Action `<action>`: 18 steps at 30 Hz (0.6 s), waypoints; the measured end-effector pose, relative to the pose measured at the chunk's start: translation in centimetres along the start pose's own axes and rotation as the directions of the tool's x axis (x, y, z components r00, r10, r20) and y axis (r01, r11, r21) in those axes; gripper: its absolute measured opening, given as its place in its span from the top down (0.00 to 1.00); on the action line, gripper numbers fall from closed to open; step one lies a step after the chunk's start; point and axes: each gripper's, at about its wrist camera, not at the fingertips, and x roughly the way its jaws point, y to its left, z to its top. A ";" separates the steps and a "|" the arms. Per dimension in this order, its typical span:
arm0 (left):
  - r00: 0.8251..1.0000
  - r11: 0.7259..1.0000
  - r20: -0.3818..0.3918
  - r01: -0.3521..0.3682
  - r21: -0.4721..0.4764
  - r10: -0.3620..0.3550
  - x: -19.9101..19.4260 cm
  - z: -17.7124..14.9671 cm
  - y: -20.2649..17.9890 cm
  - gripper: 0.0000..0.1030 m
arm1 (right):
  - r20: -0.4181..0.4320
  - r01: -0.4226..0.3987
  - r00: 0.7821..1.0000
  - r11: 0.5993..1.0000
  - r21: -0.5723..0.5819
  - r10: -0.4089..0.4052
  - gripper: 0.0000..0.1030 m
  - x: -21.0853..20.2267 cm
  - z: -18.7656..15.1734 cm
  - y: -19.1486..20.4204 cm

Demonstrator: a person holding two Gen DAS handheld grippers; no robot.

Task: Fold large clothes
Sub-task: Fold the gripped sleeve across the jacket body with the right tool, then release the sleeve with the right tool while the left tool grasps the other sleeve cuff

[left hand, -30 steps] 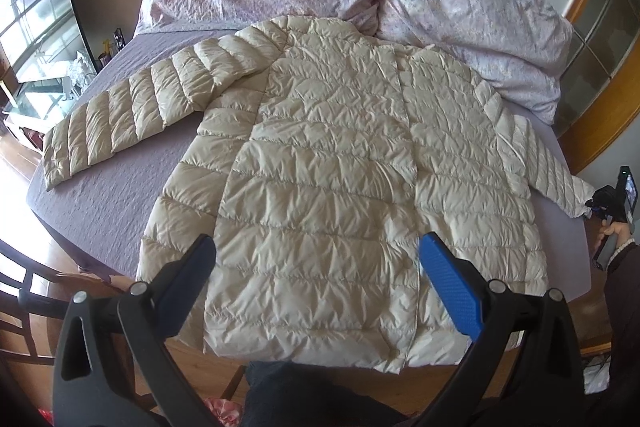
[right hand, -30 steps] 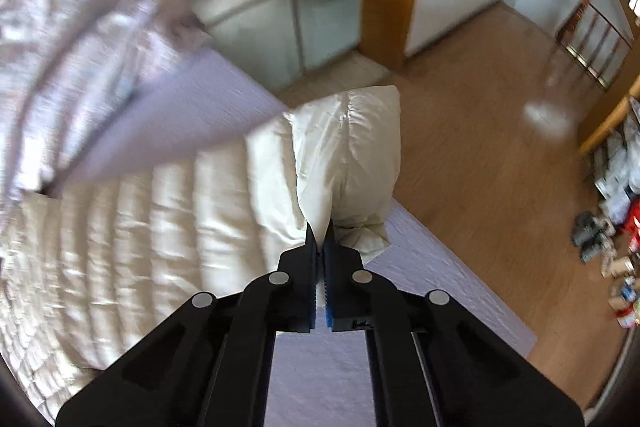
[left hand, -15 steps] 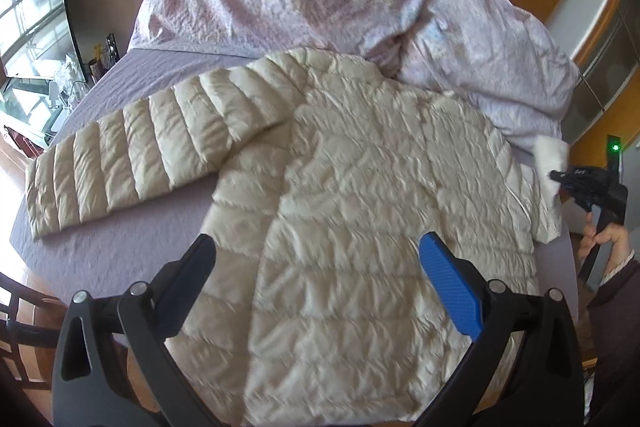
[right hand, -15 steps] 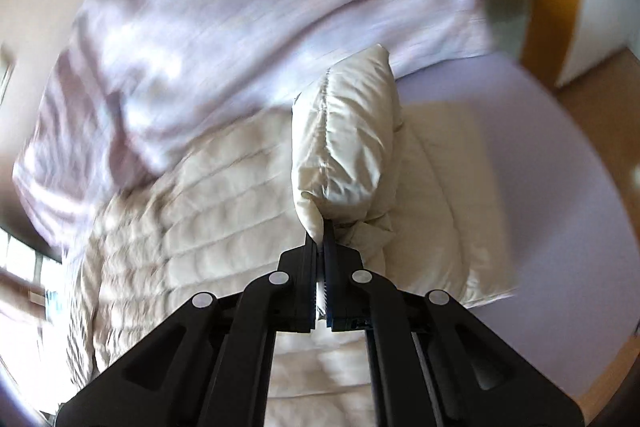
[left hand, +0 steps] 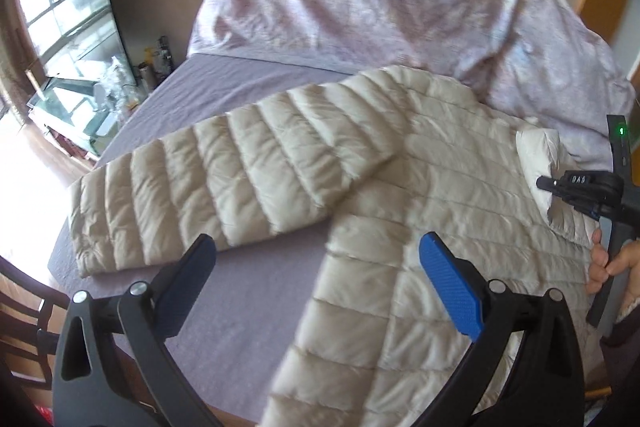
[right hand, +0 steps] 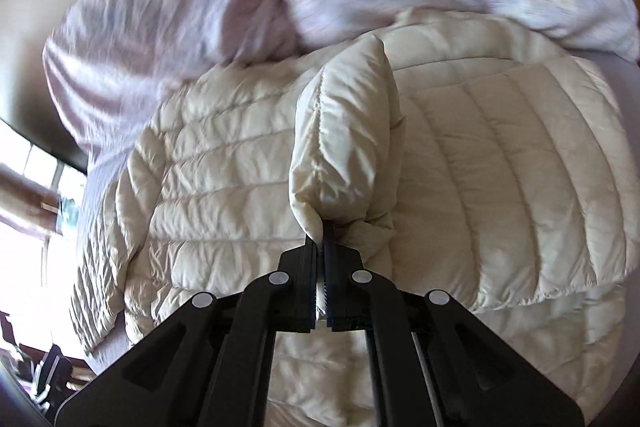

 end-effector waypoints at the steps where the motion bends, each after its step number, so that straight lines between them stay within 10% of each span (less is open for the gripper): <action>1: 1.000 1.000 0.009 -0.011 -0.017 0.012 0.1 0.2 0.8 0.02 | -0.009 0.002 1.000 1.000 -0.008 -0.002 0.97 0.4 -0.2 0.4; 5: 0.998 0.998 0.030 -0.050 -0.043 0.051 0.2 0.8 2.7 0.02 | -0.054 -0.018 0.998 0.996 -0.088 0.013 0.90 2.3 -0.9 2.7; 9: 0.995 0.994 0.020 -0.097 -0.054 0.099 0.9 1.3 4.7 0.02 | -0.066 -0.085 0.995 0.990 -0.116 0.077 0.52 1.2 -0.6 3.4; 15: 0.990 0.986 -0.006 -0.141 -0.089 0.141 1.8 1.7 7.8 0.02 | 0.057 -0.212 0.976 0.977 -0.008 0.212 0.49 -2.4 1.5 1.6; 18: 0.988 0.980 -0.013 -0.154 -0.123 0.154 2.0 1.7 9.7 0.02 | 0.123 -0.144 0.982 0.989 0.020 0.140 0.49 -2.6 2.4 0.7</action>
